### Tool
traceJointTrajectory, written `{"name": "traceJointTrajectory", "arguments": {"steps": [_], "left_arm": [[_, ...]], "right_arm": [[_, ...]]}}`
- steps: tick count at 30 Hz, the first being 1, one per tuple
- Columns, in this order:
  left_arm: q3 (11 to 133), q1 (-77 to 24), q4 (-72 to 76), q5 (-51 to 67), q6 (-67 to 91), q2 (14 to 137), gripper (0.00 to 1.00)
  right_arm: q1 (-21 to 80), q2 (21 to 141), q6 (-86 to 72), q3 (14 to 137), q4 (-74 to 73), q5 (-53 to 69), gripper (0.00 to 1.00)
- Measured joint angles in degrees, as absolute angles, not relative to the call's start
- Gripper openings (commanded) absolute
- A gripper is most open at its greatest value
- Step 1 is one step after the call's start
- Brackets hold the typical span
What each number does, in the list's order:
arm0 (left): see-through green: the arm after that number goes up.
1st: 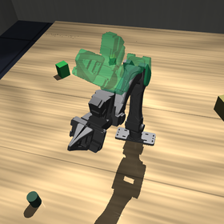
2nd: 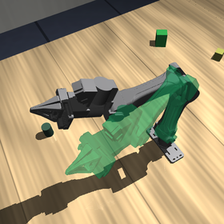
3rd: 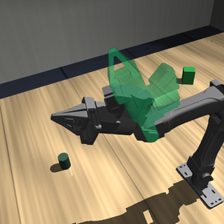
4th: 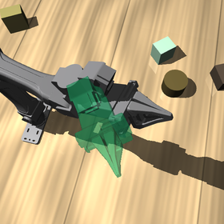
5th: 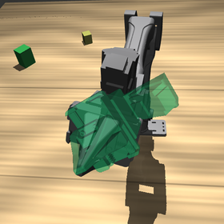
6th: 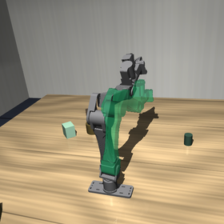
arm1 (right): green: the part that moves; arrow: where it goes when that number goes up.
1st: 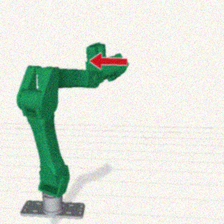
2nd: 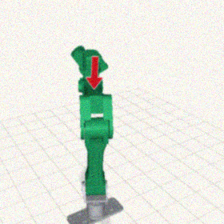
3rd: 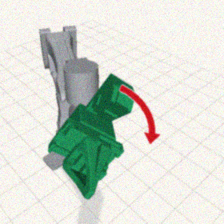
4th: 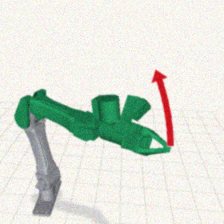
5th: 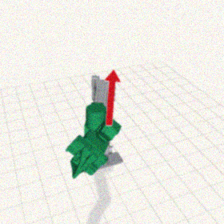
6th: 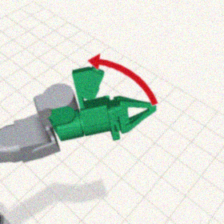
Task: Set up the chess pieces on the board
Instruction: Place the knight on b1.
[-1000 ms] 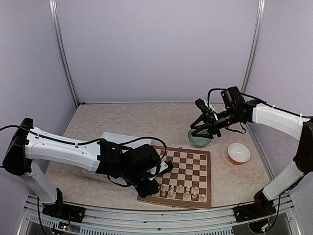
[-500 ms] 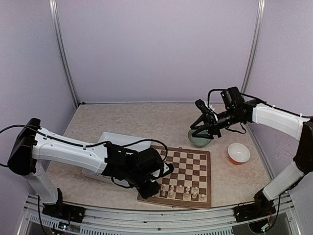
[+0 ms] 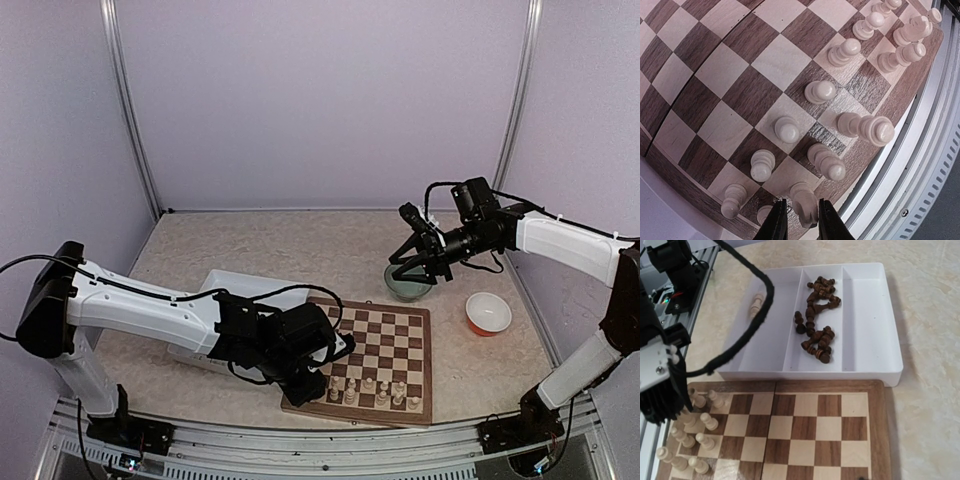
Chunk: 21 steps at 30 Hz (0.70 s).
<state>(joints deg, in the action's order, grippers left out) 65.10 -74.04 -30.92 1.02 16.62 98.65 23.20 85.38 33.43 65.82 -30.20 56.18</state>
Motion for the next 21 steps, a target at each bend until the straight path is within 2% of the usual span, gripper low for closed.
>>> {"name": "traceJointTrajectory", "arguments": {"steps": [12, 21], "left_arm": [[66.2, -74.0, -31.1, 1.0, 16.2, 99.4, 0.21], [71.2, -75.8, -35.6, 0.3, 16.3, 99.1, 0.32]], "right_arm": [[23.2, 85.4, 33.5, 65.8, -30.2, 56.2, 0.49], [23.2, 85.4, 33.5, 65.8, -30.5, 56.4, 0.49]]}}
